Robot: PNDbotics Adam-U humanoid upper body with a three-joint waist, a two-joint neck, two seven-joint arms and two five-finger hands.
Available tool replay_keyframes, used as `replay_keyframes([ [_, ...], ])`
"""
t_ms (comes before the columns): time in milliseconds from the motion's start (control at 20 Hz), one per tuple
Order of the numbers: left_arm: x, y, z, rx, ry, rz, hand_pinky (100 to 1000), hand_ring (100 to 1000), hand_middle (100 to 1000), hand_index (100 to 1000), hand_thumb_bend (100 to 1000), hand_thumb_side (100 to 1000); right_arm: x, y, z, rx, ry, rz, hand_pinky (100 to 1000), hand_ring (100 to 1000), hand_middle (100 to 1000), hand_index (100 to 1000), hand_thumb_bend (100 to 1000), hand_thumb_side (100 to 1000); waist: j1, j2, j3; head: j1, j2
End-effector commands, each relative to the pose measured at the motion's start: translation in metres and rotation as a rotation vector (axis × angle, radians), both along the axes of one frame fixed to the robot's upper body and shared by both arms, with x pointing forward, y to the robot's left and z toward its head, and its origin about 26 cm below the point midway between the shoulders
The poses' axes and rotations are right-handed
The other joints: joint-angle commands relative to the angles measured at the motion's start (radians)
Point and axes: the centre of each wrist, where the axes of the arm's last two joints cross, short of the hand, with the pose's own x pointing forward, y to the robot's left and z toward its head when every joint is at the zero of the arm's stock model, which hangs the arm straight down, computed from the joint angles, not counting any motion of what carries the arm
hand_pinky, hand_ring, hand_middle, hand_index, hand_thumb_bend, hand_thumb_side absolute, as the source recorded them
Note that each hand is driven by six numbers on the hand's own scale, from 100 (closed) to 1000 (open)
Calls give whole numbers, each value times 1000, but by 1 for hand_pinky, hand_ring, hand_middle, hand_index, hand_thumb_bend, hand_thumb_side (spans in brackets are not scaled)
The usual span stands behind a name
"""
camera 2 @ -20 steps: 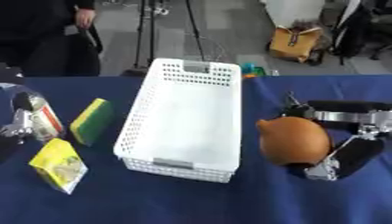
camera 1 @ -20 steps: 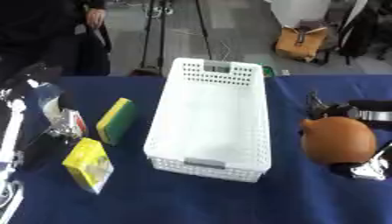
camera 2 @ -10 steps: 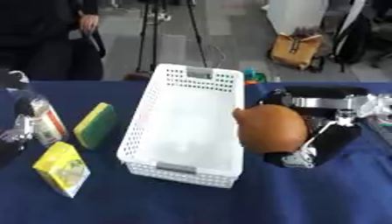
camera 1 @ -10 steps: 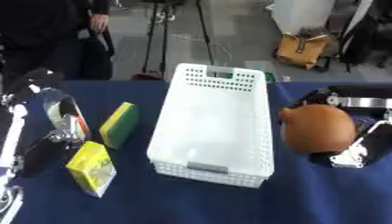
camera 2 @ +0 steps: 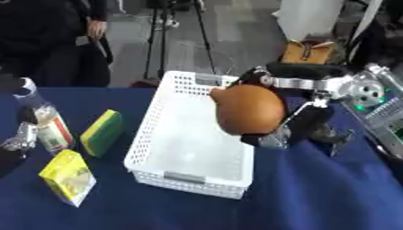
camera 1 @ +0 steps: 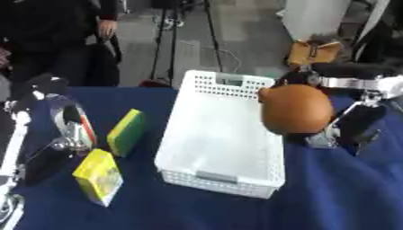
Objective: Pick up objects on the table and place them in the box.
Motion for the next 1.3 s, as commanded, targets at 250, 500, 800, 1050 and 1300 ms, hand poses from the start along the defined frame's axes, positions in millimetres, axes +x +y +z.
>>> replay_keyframes([
  [250,-1,-1,12,33,-33,-14,1000,928,686,868,100,613,15,29,4,-35,-150,30,100,464,320,389,100,369,8,-26,13,-10,-6],
  [500,0,-2,12,36,-38,-19,1000,928,687,868,100,610,29,50,-9,-41,-246,-9,100,456,314,376,100,384,11,-24,21,-15,-4],
  [800,0,-4,12,38,-44,-26,1000,928,688,868,100,606,48,63,-35,-49,-326,-66,100,451,310,384,100,394,14,-20,34,-19,8],
  [1050,1,-5,12,36,-48,-28,1000,925,688,868,100,605,57,66,-58,-43,-388,-110,100,441,304,387,100,401,19,-11,42,-24,-1],
  [1300,1,-7,12,34,-50,-35,1000,925,689,868,100,603,64,70,-80,-32,-449,-166,100,436,301,390,100,406,24,-2,49,-31,-14],
])
